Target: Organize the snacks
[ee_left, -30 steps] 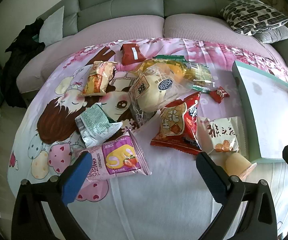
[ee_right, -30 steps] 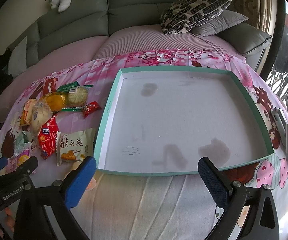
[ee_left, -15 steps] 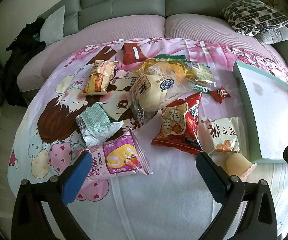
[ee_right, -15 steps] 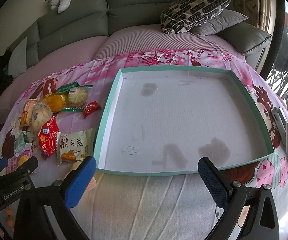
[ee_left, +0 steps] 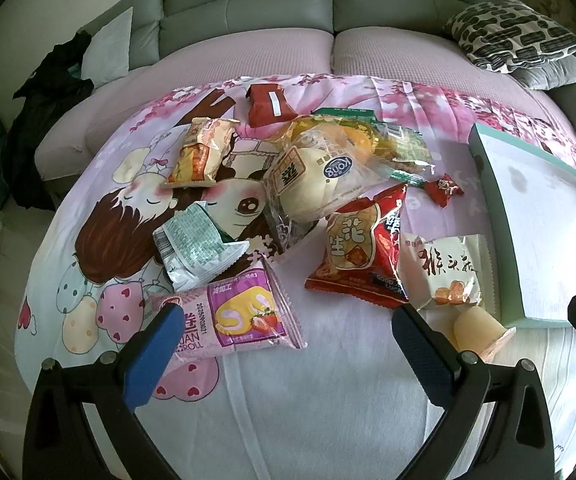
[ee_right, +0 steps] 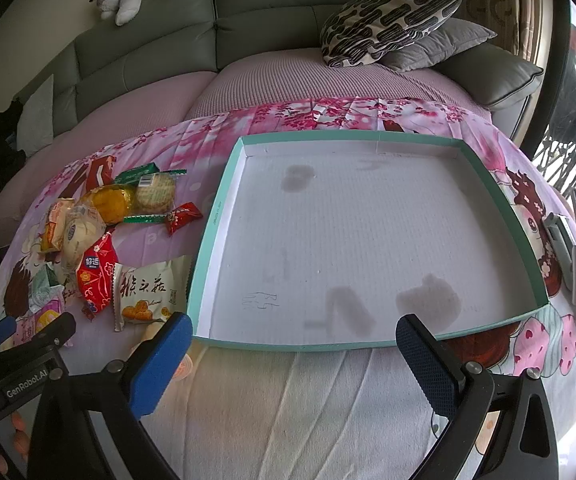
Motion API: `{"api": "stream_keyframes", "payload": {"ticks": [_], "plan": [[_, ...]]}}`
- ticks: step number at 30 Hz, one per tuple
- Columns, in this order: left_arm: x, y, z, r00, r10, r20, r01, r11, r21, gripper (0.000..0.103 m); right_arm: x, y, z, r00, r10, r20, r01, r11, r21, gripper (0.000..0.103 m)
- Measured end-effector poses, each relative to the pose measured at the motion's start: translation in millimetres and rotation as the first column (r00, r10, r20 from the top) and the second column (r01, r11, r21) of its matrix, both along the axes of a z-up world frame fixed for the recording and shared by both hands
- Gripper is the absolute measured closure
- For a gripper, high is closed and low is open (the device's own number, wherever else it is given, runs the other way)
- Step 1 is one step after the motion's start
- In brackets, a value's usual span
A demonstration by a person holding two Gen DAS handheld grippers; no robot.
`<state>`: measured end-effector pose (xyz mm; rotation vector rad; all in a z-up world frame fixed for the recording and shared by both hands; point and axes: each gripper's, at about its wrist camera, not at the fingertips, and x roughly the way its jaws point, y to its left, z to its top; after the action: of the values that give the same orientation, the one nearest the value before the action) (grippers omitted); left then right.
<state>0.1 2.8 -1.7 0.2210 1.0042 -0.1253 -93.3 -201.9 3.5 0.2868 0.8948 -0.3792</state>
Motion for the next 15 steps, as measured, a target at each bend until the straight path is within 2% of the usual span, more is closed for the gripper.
{"api": "stream_keyframes", "payload": {"ticks": [15], "plan": [[0.6,-1.1,-0.7,1.0,0.01,-0.005,-0.01,1.0,-0.004,0.0,-0.4,2.2,-0.6,1.0,0.0,-0.002,0.0,1.0,0.001,0.0]]}}
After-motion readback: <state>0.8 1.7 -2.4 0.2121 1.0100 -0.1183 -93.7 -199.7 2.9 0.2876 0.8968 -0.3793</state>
